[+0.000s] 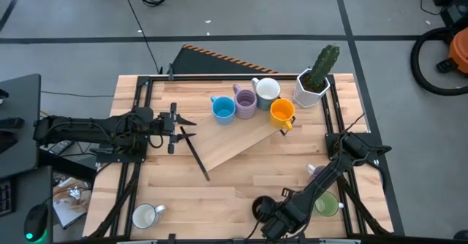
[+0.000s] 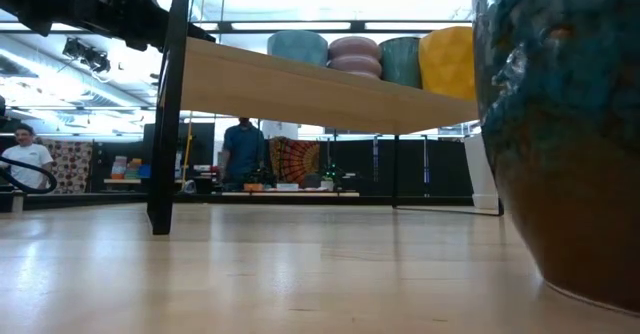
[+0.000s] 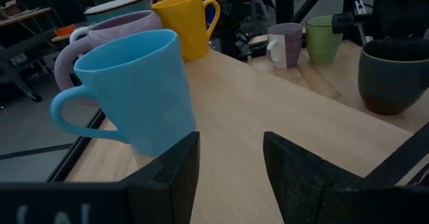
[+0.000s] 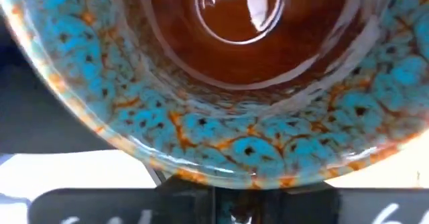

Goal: Place coffee mugs
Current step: Put the blue patterned mug on the shelf

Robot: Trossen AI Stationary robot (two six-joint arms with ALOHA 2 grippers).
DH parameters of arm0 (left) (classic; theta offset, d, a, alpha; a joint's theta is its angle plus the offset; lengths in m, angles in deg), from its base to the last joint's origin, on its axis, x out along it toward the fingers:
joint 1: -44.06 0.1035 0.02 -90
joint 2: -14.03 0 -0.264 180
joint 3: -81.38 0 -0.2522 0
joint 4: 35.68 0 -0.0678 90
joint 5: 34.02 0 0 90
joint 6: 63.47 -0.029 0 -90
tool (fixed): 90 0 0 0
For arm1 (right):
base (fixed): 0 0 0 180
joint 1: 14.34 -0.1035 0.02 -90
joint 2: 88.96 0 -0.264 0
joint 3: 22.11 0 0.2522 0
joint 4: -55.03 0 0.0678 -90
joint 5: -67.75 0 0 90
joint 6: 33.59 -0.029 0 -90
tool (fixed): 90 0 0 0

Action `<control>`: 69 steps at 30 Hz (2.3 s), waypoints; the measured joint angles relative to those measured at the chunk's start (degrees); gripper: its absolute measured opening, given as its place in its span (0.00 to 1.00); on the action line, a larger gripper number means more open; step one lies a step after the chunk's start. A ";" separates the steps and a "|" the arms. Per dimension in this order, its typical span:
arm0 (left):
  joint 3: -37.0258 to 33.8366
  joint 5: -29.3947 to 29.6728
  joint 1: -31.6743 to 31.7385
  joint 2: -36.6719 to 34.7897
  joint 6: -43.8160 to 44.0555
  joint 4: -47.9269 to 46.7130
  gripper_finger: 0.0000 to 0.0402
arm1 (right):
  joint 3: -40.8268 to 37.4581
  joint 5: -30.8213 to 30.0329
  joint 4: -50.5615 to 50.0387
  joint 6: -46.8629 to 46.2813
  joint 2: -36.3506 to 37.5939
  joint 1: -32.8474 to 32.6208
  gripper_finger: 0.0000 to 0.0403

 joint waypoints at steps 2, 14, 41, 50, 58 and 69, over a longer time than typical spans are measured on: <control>0.00 0.00 0.00 0.00 0.00 0.00 0.43 | 0.00 0.07 -0.16 -0.64 0.00 0.25 0.13; 0.00 0.00 0.00 0.00 0.00 -0.06 0.43 | 0.04 -2.30 -3.27 -4.17 0.20 6.08 0.13; 0.00 0.02 0.00 0.00 1.18 -2.16 0.43 | 0.00 -17.92 -10.66 -9.74 11.02 7.02 0.12; 0.00 0.02 -0.01 0.00 1.18 -2.00 0.43 | 0.00 -26.07 -10.72 -12.36 15.03 5.73 0.12; 0.00 0.02 0.00 0.00 1.16 -1.95 0.43 | 0.00 -31.67 -10.78 -12.28 20.33 6.44 0.12; 0.00 0.02 -0.01 0.00 1.14 -1.90 0.43 | 0.65 -32.66 -11.77 -6.70 22.08 13.46 0.12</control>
